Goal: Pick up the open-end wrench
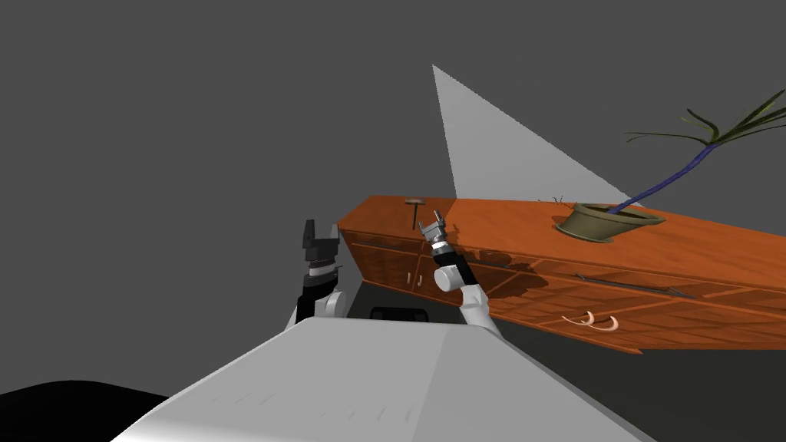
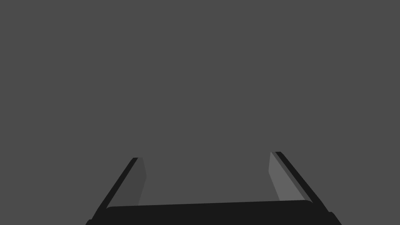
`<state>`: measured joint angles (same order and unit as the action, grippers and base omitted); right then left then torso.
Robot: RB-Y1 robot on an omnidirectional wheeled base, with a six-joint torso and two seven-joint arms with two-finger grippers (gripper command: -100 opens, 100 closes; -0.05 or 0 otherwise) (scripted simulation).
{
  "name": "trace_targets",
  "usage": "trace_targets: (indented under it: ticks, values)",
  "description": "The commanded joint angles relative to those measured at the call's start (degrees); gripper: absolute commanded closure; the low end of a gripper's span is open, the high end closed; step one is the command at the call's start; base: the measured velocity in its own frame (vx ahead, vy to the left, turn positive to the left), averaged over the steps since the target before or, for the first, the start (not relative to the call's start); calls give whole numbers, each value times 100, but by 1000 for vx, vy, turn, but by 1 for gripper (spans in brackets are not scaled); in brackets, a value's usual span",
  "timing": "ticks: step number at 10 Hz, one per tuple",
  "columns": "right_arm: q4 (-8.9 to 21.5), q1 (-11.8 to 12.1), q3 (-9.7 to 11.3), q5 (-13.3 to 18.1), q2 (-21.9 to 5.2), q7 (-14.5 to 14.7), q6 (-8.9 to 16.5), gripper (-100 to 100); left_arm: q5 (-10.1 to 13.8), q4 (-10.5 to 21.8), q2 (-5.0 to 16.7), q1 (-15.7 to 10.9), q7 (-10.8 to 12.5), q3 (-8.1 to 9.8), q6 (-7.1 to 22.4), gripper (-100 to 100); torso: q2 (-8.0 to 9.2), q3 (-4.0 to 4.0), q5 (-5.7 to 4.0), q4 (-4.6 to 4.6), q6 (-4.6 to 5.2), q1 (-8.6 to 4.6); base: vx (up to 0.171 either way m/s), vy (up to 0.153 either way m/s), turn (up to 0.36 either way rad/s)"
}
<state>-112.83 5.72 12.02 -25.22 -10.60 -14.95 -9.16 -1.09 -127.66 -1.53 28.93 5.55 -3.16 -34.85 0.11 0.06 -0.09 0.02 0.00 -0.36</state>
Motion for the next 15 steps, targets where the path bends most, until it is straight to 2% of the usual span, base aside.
trace_targets:
  ticks: [1, 2, 3, 4, 5, 6, 7, 8, 9, 10, 11, 12, 13, 14, 15]
  values:
    - [244, -286, 105, -286, -9, -176, 274, -100, 0, 0, 0, 0, 0, 0, 0, 0, 0, 0, 0, 0, 0, 0, -23, -136, -90]
    - [455, -498, 197, -460, -19, -328, 434, -100, 0, 0, 0, 0, 0, 0, 0, 0, 2, 1, -2, 1, 0, -12, -25, -168, -128]
    - [491, -583, 197, -546, -19, -328, 493, -100, 0, 0, 1, 0, 0, 1, 0, 0, 4, 2, -5, 1, 1, -23, -15, -112, -47]
    - [745, -823, 282, -767, -27, -478, 702, -100, 0, 0, 0, 0, 0, 0, 0, 0, 3, 2, -2, 1, -1, -6, -3, -125, -74]
    - [745, -863, 282, -799, -27, -478, 721, -100, 0, 0, 0, 0, 0, 0, 0, 0, 0, 0, -2, 0, 1, -9, 7, -99, -31]
    - [987, -1085, 359, -1030, -32, -625, 956, -100, 0, 0, 0, 0, 0, 0, 0, 0, -4, -2, 0, 0, -1, 1, -2, -95, -67]
    - [1006, -1148, 359, -1051, -32, -625, 957, -100, 0, 0, 0, 0, 0, 0, 0, 0, -3, -2, 0, -1, 0, 2, -8, -76, -32]
    - [1271, -1383, 428, -1301, -35, -769, 1155, -100, 0, 0, 0, 0, 0, 0, 0, 0, 0, 0, 2, 0, -1, 10, -9, -96, -74]
    - [1271, -1438, 428, -1301, -35, -769, 1201, -100, 0, 0, 0, 0, 0, 0, 0, 0, 0, 0, 1, 0, -1, 6, -5, -78, -22]
    - [1541, -1682, 487, -1546, -33, -910, 1414, -100, 0, 0, 0, 0, 0, 0, 0, 0, 1, 1, 2, 0, 0, 11, -11, -98, -65]
    - [1541, -1731, 487, -1547, -33, -910, 1452, -100, 0, 0, 0, 0, 0, 0, 0, 0, 2, 1, 1, 0, 0, 5, -3, -81, -18]
    - [1799, -1948, 538, -1784, -27, -1045, 1662, -100, 0, 0, 0, 0, 0, 0, 0, 0, 1, 1, 1, 1, -1, 10, 1, -86, -50]
    - [1814, -2026, 538, -1789, -27, -1045, 1707, -100, 0, 0, 0, 0, 0, 0, 0, 0, -1, 0, 2, 0, 0, 8, -1, -77, -19]
    - [2088, -2277, 579, -2025, -17, -1176, 1922, -100, 0, 0, 0, 0, 0, 0, 0, 0, 0, 0, 2, 0, -1, 12, 3, -96, -38]
    - [2088, -2322, 579, -2025, -17, -1176, 1968, -100, 0, 0, 0, 0, 0, 0, 0, 0, -2, -1, 1, 0, -1, 6, 9, -67, -10]
